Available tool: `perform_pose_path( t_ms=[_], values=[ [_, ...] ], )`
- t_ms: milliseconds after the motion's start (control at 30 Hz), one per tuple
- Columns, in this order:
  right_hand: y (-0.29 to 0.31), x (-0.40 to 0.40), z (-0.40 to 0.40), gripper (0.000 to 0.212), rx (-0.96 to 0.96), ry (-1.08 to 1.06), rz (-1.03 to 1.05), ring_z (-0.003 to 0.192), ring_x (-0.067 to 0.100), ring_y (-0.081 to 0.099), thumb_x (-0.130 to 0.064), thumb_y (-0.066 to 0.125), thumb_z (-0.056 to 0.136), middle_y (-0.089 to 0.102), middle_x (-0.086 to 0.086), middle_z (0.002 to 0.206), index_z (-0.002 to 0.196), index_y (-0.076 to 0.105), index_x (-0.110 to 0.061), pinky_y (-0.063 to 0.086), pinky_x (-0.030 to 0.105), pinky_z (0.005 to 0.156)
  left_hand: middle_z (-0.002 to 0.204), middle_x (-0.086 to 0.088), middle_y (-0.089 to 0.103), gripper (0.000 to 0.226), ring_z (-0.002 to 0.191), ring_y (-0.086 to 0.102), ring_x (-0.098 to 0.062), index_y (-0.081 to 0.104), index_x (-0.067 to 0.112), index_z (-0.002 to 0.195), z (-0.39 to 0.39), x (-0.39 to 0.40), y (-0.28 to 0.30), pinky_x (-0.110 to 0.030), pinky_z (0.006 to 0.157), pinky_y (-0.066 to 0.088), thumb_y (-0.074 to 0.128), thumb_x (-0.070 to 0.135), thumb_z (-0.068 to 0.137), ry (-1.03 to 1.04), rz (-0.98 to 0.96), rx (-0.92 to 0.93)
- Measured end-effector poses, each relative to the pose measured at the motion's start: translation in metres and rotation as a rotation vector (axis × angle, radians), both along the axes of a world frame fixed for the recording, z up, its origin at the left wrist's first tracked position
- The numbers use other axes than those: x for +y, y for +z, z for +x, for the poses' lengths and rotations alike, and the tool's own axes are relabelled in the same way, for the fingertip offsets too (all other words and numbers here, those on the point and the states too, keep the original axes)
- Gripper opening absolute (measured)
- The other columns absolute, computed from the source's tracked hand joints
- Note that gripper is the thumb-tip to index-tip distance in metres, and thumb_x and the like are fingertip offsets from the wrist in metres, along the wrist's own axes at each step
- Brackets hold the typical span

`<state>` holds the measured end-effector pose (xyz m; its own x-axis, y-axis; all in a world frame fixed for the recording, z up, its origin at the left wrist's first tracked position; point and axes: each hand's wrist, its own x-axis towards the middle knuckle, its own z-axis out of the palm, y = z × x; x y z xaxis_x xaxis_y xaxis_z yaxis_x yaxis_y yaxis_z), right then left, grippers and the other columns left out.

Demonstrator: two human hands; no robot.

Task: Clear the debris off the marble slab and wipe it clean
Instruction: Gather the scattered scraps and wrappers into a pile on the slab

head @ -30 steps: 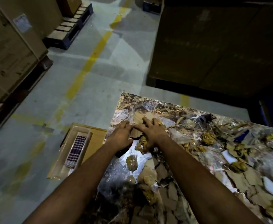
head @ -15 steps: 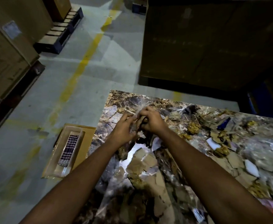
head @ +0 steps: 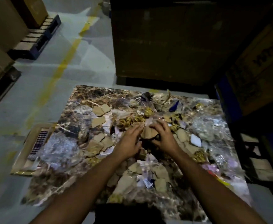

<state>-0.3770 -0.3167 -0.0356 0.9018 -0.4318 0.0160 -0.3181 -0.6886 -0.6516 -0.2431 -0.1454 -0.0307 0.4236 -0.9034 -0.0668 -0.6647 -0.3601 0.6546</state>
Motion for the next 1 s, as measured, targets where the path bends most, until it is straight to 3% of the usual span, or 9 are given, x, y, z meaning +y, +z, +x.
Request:
perform_pose_path(
  t_ms=[100,167,233,400,633,733,833,933,1000],
  values=[
    [-0.021,-0.006,-0.025,0.102,0.394,0.123,-0.094,0.157,0.027,-0.004,-0.078,0.058,0.082,0.004,0.002,0.170,0.161,0.016,-0.029,0.018,0.069,0.118,0.166,-0.001,0.020,0.063,0.152,0.017,-0.028,0.025,0.022,0.159,-0.022,-0.010,-0.025,-0.040,0.122,0.018,0.047,0.032,0.100,-0.063,0.236,-0.139],
    [-0.021,-0.007,-0.030,0.114,0.513,0.184,-0.178,0.155,0.026,-0.019,-0.082,0.057,0.079,-0.012,-0.003,0.171,0.163,0.000,-0.029,0.002,0.075,0.115,0.167,0.003,0.015,0.064,0.152,0.013,-0.024,0.021,0.025,0.159,-0.030,-0.014,-0.024,-0.044,0.121,0.017,0.044,0.036,0.100,-0.089,0.312,-0.185],
    [-0.012,-0.010,-0.033,0.120,0.486,0.186,-0.159,0.155,0.029,-0.018,-0.078,0.064,0.077,-0.016,-0.001,0.170,0.162,-0.005,-0.030,0.001,0.071,0.117,0.166,0.007,0.018,0.064,0.152,0.013,-0.020,0.022,0.031,0.158,-0.035,-0.016,-0.017,-0.049,0.119,0.016,0.046,0.036,0.099,-0.032,0.286,-0.196],
    [0.008,-0.024,-0.043,0.111,0.303,0.105,-0.119,0.154,0.028,0.007,-0.066,0.076,0.075,0.008,-0.001,0.169,0.159,0.009,-0.039,0.021,0.061,0.119,0.160,0.005,0.032,0.060,0.150,0.021,-0.018,0.027,0.033,0.154,-0.030,-0.004,-0.004,-0.050,0.120,0.017,0.049,0.033,0.099,0.079,0.170,-0.186],
    [0.027,0.036,-0.038,0.059,-0.062,0.140,-0.282,0.135,0.028,0.040,-0.040,0.068,0.088,0.045,0.004,0.145,0.141,0.047,-0.026,0.043,0.051,0.104,0.155,0.002,0.039,0.063,0.140,0.032,-0.023,0.030,0.030,0.154,-0.022,0.068,0.013,-0.049,0.110,0.034,0.046,0.051,0.096,0.197,-0.028,-0.189],
    [0.023,0.099,-0.035,0.055,-0.053,0.345,-0.280,0.137,0.025,0.039,-0.048,0.062,0.091,0.045,0.003,0.147,0.141,0.049,-0.028,0.036,0.050,0.112,0.155,0.000,0.040,0.063,0.140,0.034,-0.025,0.037,0.024,0.151,-0.029,0.130,0.001,-0.048,0.112,0.032,0.049,0.053,0.096,0.277,-0.051,-0.209],
    [0.000,0.160,-0.032,0.065,0.029,0.610,-0.286,0.142,0.029,0.031,-0.065,0.053,0.091,0.040,0.006,0.154,0.146,0.044,-0.032,0.025,0.053,0.114,0.158,0.001,0.035,0.067,0.144,0.031,-0.029,0.039,0.024,0.150,-0.051,0.203,-0.029,-0.058,0.112,0.031,0.048,0.062,0.095,0.249,0.051,-0.249],
    [-0.034,0.197,-0.030,0.079,0.163,0.833,-0.396,0.147,0.035,0.025,-0.080,0.035,0.089,0.031,0.010,0.162,0.153,0.035,-0.035,0.016,0.060,0.115,0.166,0.006,0.021,0.080,0.150,0.022,-0.030,0.026,0.033,0.157,-0.069,0.252,-0.056,-0.062,0.115,0.024,0.040,0.076,0.091,0.133,0.212,-0.285],
    [-0.051,0.206,-0.031,0.077,0.207,0.843,-0.428,0.151,0.039,0.024,-0.079,0.032,0.090,0.028,0.013,0.165,0.153,0.039,-0.035,0.013,0.066,0.117,0.168,0.005,0.012,0.086,0.153,0.013,-0.032,0.019,0.036,0.159,-0.067,0.263,-0.067,-0.062,0.116,0.018,0.039,0.080,0.089,0.110,0.315,-0.310]
  ],
)
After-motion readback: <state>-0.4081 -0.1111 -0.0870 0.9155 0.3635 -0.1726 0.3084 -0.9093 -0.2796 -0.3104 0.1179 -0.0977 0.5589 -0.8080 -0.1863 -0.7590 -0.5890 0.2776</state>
